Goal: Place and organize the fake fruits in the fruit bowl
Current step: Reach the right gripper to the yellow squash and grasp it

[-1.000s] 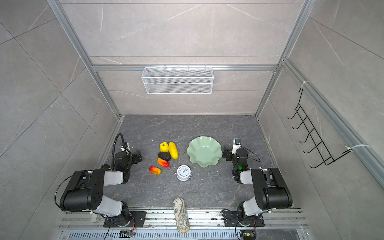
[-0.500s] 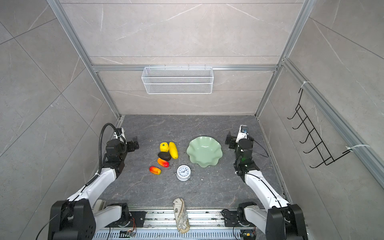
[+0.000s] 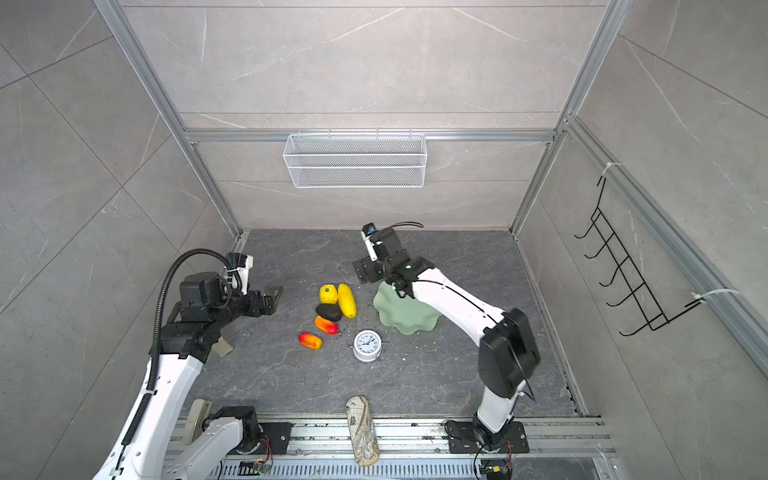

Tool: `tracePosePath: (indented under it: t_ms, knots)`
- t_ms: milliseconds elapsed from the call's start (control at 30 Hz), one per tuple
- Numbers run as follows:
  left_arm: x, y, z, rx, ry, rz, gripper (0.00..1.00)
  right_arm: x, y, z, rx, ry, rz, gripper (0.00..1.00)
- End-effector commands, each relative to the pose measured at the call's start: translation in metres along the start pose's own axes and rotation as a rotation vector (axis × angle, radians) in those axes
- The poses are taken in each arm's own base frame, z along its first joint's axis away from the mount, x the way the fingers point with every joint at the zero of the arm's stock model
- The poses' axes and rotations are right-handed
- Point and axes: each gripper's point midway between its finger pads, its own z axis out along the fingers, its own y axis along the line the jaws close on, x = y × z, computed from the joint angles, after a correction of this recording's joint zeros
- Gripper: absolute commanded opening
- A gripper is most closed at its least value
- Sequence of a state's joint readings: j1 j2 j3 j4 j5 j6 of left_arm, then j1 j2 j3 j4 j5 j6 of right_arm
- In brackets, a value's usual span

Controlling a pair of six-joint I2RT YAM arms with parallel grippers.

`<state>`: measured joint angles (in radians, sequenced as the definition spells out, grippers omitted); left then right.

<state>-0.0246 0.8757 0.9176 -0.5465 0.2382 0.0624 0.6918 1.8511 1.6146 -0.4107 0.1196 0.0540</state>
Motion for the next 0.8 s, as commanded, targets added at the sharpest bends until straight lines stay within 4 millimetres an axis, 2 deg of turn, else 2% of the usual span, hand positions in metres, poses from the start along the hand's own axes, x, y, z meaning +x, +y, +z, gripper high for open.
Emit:
tracePosePath:
  t_ms: [0, 133, 233, 533, 767]
  knots:
    - [0.019, -0.016, 0.002, 0.091, 0.039, 0.055, 1.0, 0.021, 0.023, 0.014, -0.047, 0.164, 0.002, 1.0]
    - [0.016, -0.019, -0.002, 0.098, 0.0, 0.095, 1.0, 0.036, 0.054, 0.037, -0.111, 0.238, -0.002, 1.0]
    - [0.011, -0.023, -0.007, 0.114, -0.037, 0.109, 1.0, 0.049, 0.066, 0.054, -0.131, 0.279, 0.022, 0.99]
    - [0.012, -0.024, -0.009, 0.113, -0.051, 0.116, 1.0, 0.08, 0.073, 0.098, -0.125, 0.378, 0.062, 0.86]
    - [0.012, -0.024, -0.013, 0.106, -0.066, 0.121, 1.0, 0.098, 0.074, 0.115, -0.114, 0.414, 0.082, 0.79]
